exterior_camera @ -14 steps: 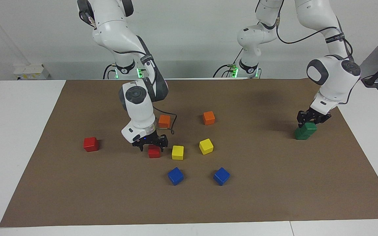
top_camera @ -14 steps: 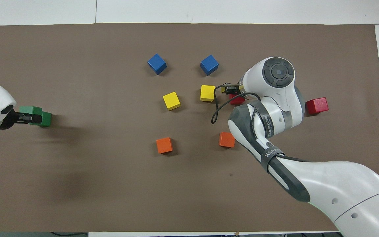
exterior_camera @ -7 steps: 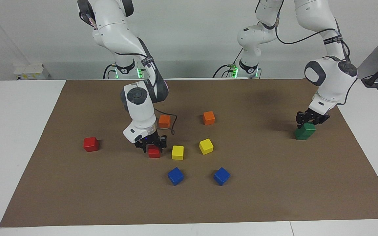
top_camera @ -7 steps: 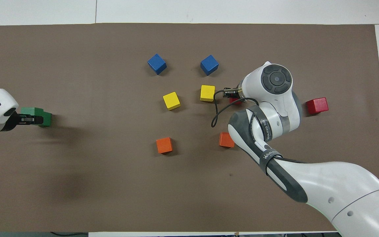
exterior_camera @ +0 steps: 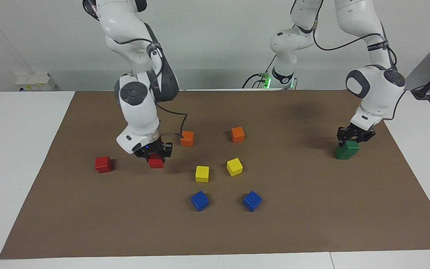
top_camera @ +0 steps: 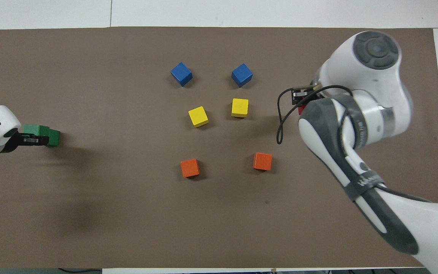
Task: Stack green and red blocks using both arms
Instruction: 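Release the green cube onto the first green while the right gripper carries red outward, then lower the red cube onto the first red cube with the right gripper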
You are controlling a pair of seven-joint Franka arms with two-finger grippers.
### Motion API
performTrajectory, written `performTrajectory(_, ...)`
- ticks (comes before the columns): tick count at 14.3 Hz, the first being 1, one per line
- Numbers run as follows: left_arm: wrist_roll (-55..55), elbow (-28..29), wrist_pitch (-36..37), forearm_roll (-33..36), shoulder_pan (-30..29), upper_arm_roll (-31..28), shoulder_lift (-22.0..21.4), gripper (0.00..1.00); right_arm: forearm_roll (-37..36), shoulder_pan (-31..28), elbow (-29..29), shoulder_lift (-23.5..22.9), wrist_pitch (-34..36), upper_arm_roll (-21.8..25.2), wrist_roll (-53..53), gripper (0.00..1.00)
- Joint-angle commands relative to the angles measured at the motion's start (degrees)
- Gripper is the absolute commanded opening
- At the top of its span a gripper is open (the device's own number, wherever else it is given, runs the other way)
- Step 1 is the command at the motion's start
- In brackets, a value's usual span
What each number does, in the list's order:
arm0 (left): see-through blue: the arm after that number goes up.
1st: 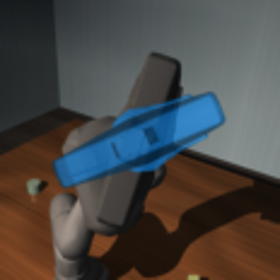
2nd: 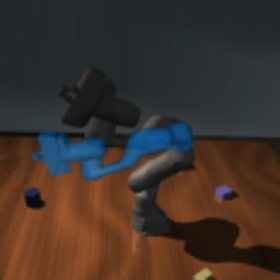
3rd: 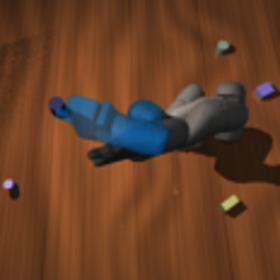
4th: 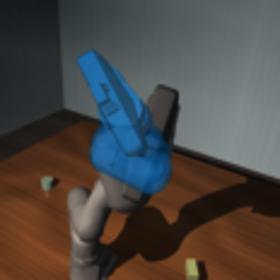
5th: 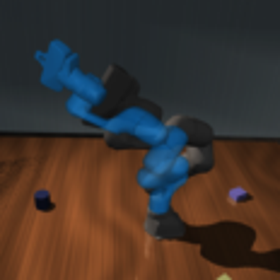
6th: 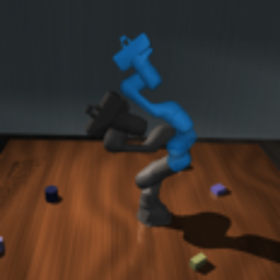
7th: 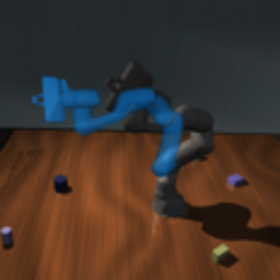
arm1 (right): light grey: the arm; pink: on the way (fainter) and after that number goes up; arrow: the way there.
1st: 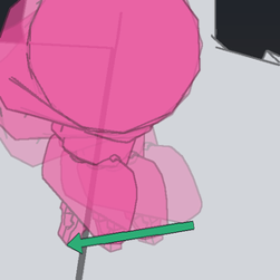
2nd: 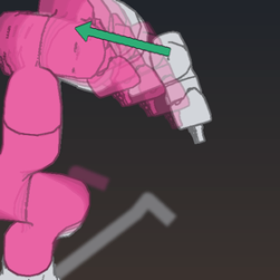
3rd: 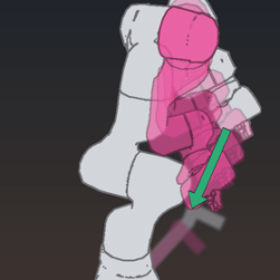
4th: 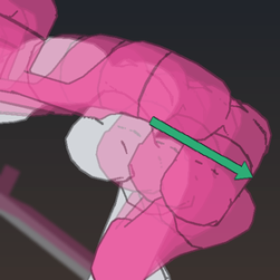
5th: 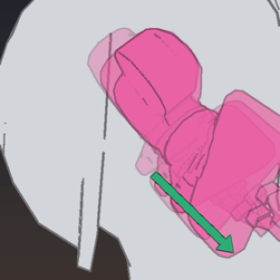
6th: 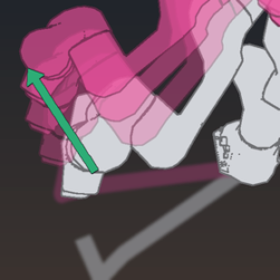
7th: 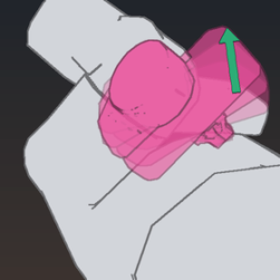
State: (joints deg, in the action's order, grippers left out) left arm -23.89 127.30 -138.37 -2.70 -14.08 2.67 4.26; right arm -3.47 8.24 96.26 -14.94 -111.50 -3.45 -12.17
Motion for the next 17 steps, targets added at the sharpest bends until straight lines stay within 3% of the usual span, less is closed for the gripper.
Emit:
performTrajectory(1,-2.91,1.81,-0.94,-1.17,-0.86,0.40,-1.27,1.00,-0.57,-7.86,2.96,7.01,5.48,-0.68,9.68,0.00)
performTrajectory(5,-2.74,1.02,0.29,-1.17,-0.86,0.40,-1.01,1.00,-0.39,-17.19,9.46,11.68,5.60,-0.77,23.76,0.00)
performTrajectory(9,-2.38,-8.88,13.17,-1.17,-0.34,0.40,-0.92,1.00,-0.39,-19.40,18.68,13.79,-7.47,-0.68,29.22,0.00)
performTrajectory(11,-2.74,-14.25,19.08,-1.08,-0.16,0.40,-1.09,1.00,-0.39,-19.40,19.58,13.01,-9.52,-0.68,29.14,0.00)
performTrajectory(17,2.51,-15.50,23.32,-1.08,0.10,1.02,-7.94,1.00,-0.31,-19.49,21.07,11.33,-14.36,-0.68,28.96,0.00)
